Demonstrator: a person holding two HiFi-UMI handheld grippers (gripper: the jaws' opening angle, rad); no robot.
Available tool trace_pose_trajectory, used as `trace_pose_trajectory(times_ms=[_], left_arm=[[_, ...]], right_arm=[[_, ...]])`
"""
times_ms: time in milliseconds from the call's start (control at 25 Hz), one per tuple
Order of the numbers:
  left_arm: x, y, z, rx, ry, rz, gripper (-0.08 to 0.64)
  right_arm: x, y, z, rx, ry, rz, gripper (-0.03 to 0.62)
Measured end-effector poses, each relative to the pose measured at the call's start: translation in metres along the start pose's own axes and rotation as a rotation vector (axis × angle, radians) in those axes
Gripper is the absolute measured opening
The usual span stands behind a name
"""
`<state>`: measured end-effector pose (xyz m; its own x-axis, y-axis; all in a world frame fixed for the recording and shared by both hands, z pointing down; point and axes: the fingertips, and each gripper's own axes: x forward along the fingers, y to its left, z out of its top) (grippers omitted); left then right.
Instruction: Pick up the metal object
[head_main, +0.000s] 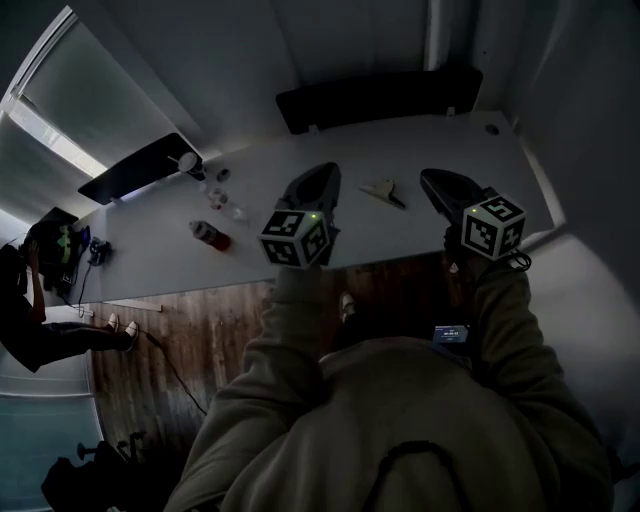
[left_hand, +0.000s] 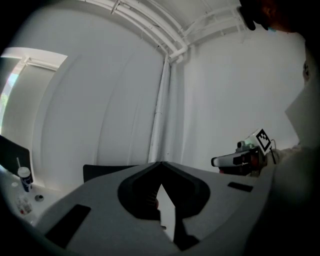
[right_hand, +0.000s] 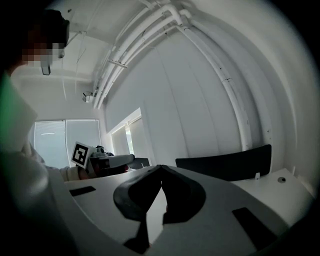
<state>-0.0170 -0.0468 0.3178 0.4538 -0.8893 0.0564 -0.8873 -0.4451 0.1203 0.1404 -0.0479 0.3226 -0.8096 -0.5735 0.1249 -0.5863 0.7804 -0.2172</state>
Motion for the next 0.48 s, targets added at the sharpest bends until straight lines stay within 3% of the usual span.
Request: trace_pose_trajectory(times_ms=[480], left_arm=[[0.104, 0.119, 0.019, 0.012, 0.039, -0.135, 0.005]], right_arm=[[0.139, -0.065, 0.038, 0.012, 0.034, -0.094, 0.018]])
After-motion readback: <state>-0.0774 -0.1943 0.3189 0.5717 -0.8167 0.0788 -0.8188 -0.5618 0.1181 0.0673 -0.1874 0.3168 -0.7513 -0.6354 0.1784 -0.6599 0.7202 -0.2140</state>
